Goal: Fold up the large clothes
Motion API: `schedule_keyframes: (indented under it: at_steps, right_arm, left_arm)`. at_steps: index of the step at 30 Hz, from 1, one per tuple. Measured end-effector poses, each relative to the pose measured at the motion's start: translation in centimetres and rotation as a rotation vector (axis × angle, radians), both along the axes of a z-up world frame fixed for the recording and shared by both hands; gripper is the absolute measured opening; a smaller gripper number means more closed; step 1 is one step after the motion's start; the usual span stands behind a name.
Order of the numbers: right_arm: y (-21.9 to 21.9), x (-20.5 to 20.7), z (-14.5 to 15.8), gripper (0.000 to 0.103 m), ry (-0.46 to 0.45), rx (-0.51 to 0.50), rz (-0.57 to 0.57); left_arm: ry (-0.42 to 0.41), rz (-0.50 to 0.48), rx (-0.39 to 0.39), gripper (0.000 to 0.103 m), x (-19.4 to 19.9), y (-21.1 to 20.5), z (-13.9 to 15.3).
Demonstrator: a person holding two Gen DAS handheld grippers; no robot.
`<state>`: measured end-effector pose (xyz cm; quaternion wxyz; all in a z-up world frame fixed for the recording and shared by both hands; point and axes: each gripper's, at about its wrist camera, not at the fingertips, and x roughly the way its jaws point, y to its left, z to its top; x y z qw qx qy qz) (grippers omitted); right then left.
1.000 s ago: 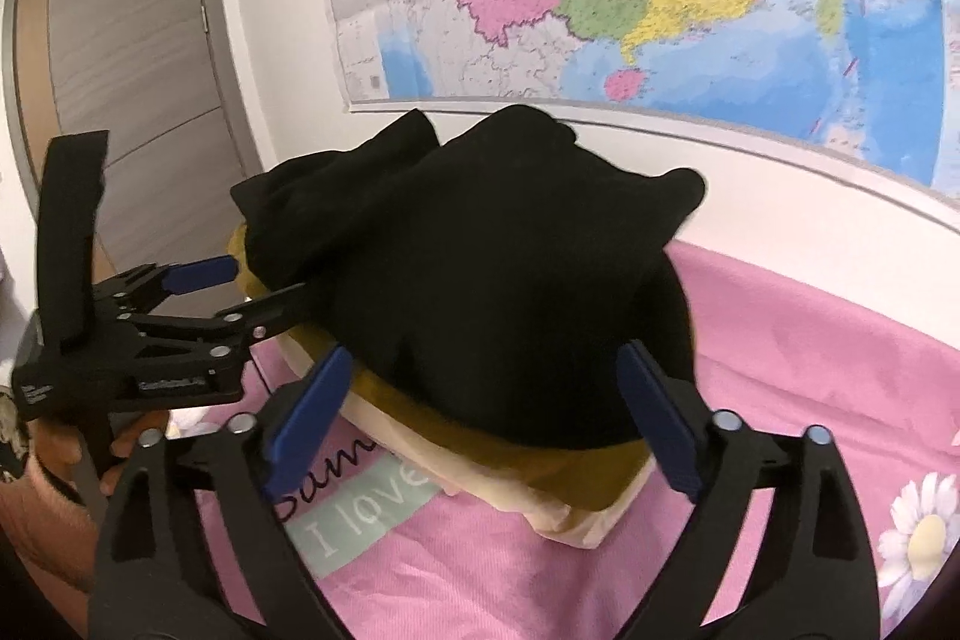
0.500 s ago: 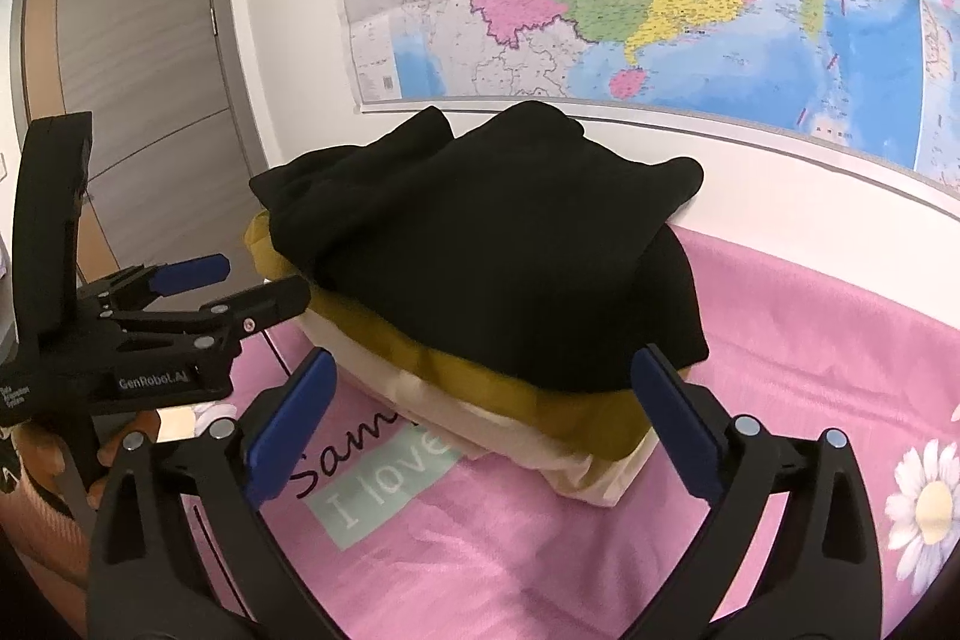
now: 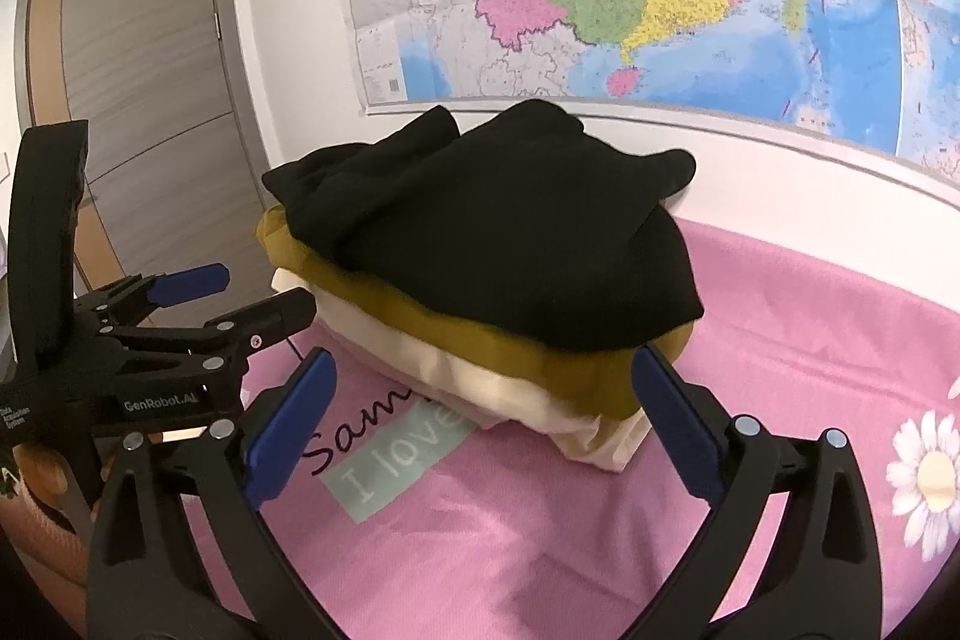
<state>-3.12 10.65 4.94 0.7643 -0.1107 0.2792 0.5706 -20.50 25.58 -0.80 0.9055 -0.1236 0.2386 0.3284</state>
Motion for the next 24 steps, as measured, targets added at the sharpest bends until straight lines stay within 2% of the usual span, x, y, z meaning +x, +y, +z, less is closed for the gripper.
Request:
schedule_keyframes:
  at_steps: [24]
  right_arm:
    - [-2.1,-2.2,0.3,0.097,0.008,0.027,-0.001]
  left_arm:
    - [-0.026,0.001,0.006,0.096,-2.4,-1.7,0.3]
